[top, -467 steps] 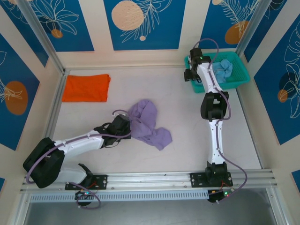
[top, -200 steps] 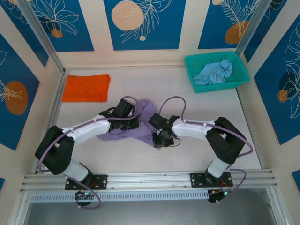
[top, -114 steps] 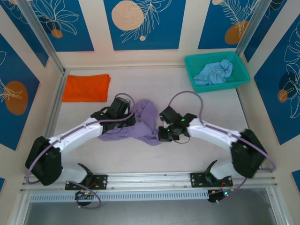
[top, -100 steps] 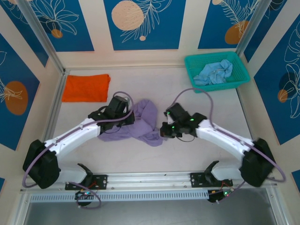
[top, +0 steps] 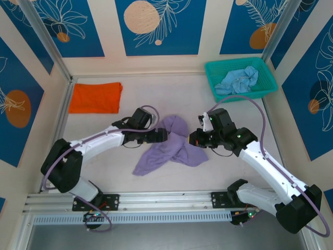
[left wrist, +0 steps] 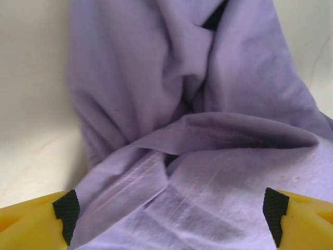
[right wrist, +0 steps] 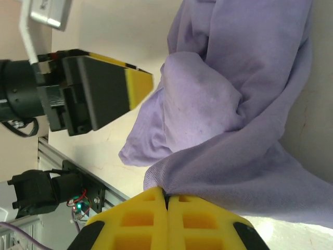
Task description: Fold and stack the t-shirts
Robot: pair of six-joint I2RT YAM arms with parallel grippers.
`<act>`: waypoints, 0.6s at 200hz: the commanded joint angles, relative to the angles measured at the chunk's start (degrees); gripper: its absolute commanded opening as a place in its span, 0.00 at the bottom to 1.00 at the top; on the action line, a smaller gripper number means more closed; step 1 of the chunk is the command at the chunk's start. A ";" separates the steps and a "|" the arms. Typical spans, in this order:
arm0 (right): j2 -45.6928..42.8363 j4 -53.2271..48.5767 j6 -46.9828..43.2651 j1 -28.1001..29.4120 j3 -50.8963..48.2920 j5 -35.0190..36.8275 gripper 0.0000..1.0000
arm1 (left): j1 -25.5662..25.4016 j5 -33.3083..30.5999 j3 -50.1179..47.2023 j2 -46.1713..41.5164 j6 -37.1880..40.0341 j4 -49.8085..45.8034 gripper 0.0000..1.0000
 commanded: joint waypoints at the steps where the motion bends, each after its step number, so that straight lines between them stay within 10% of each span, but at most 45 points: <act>1: -0.71 -2.03 -1.29 -0.20 -1.56 -2.87 0.00 | -1.61 5.38 3.18 3.04 -1.10 4.78 0.92; 49: -1.54 -3.49 -1.39 -0.47 -3.05 -1.10 0.00 | -3.85 10.11 5.75 8.64 -3.66 10.35 0.86; 60: -1.55 -3.40 -1.39 -0.62 -3.51 -1.07 0.00 | -3.96 11.65 5.76 9.49 -4.38 12.27 0.71; 83: -1.63 -4.20 -1.74 -1.31 -3.71 -0.17 0.00 | -4.13 12.67 6.64 10.15 -4.51 12.02 0.01; 120: -4.28 -6.56 -1.73 -4.00 -1.74 2.11 0.00 | -3.67 0.42 8.53 0.01 1.27 1.73 0.00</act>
